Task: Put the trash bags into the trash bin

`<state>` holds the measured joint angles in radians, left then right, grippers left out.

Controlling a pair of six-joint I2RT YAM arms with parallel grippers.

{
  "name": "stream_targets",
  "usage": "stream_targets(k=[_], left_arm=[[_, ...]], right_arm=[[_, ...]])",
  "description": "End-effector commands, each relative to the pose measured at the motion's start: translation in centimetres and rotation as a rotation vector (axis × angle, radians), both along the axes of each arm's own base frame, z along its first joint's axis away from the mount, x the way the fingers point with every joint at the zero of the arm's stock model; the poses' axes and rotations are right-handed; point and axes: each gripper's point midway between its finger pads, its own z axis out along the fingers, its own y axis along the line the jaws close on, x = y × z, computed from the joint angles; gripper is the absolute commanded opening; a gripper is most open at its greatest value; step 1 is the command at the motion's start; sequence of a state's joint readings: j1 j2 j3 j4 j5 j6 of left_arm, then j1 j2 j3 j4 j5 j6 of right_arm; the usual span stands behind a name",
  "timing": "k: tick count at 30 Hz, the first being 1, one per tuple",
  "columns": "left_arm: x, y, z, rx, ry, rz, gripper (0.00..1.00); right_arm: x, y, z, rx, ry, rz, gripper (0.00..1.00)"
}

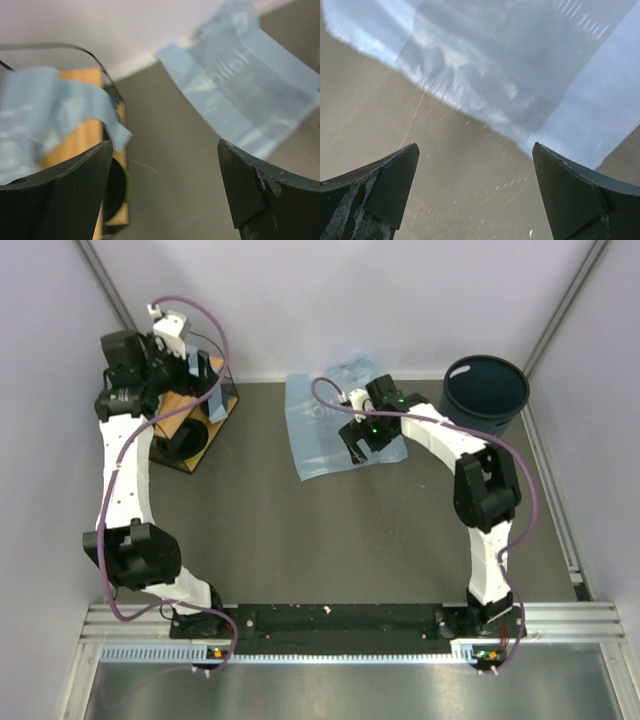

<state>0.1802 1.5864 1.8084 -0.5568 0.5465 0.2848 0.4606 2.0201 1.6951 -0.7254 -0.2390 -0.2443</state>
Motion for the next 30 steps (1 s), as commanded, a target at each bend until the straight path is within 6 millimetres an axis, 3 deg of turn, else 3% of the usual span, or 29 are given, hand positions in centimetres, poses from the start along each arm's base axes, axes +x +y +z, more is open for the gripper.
stream_targets(k=[1, 3, 5, 6, 9, 13, 15, 16, 17, 18, 20, 21, 22, 23, 25, 26, 27, 30], left_arm=[[-3.7, -3.4, -3.7, -0.135, 0.126, -0.133, 0.91], [-4.7, -3.6, -4.0, -0.136, 0.134, -0.133, 0.92], [-5.4, -3.7, -5.2, -0.142, 0.161, -0.132, 0.92], [-5.8, -3.8, -5.0, -0.14, 0.156, -0.134, 0.92], [-6.6, -3.8, -5.9, -0.141, 0.173, -0.133, 0.92], [-7.2, -4.0, -6.3, -0.151, 0.186, -0.124, 0.92], [-7.4, -4.0, -6.6, -0.16, 0.194, -0.12, 0.92], [-7.5, -4.1, -6.5, -0.17, 0.197, -0.121, 0.92], [-7.6, -4.3, -6.6, -0.175, 0.202, -0.126, 0.91], [-7.6, -4.3, -7.0, -0.185, 0.214, -0.126, 0.91], [-7.7, -4.4, -7.0, -0.199, 0.215, -0.126, 0.9], [-7.8, -4.6, -7.3, -0.206, 0.225, -0.13, 0.9], [-7.7, -4.6, -7.5, -0.213, 0.23, -0.128, 0.89], [-7.9, -4.7, -7.9, -0.219, 0.245, -0.134, 0.88], [-8.0, -4.9, -8.4, -0.224, 0.261, -0.142, 0.87], [-8.3, -5.0, -9.0, -0.232, 0.28, -0.144, 0.86], [-8.5, -5.1, -9.5, -0.241, 0.293, -0.145, 0.85], [-9.5, -5.9, -11.5, -0.278, 0.357, -0.16, 0.83]], right_arm=[[4.7, 1.1, 1.1, -0.062, -0.126, -0.043, 0.99], [5.1, 1.9, -0.8, -0.067, -0.094, -0.049, 0.99], [5.5, 2.6, -1.2, -0.064, -0.088, -0.043, 0.99], [5.5, 2.7, -2.5, -0.076, -0.07, -0.041, 0.99], [5.4, 3.0, -3.8, -0.078, -0.04, -0.042, 0.97], [4.5, 3.3, -5.8, -0.074, 0.02, -0.028, 0.85], [3.0, 3.7, -6.5, -0.059, 0.074, 0.005, 0.79], [2.3, 3.9, -6.8, -0.059, 0.095, 0.017, 0.69], [1.4, 4.1, -7.0, -0.045, 0.13, 0.035, 0.6], [0.2, 4.0, -7.8, -0.055, 0.159, 0.051, 0.43], [-1.4, 4.3, -7.3, -0.062, 0.162, 0.103, 0.21], [-3.0, 3.9, -8.1, -0.077, 0.195, 0.121, 0.01], [-4.3, 4.6, -7.7, -0.063, 0.205, 0.153, 0.0], [-5.0, 4.8, -5.8, -0.038, 0.184, 0.173, 0.0], [-8.6, 4.9, -5.0, -0.004, 0.229, 0.232, 0.0], [-10.2, 5.7, -2.1, 0.037, 0.183, 0.286, 0.0], [-12.8, 5.2, -2.6, 0.034, 0.23, 0.31, 0.0], [-19.4, 6.6, -0.8, 0.132, 0.333, 0.396, 0.0]])
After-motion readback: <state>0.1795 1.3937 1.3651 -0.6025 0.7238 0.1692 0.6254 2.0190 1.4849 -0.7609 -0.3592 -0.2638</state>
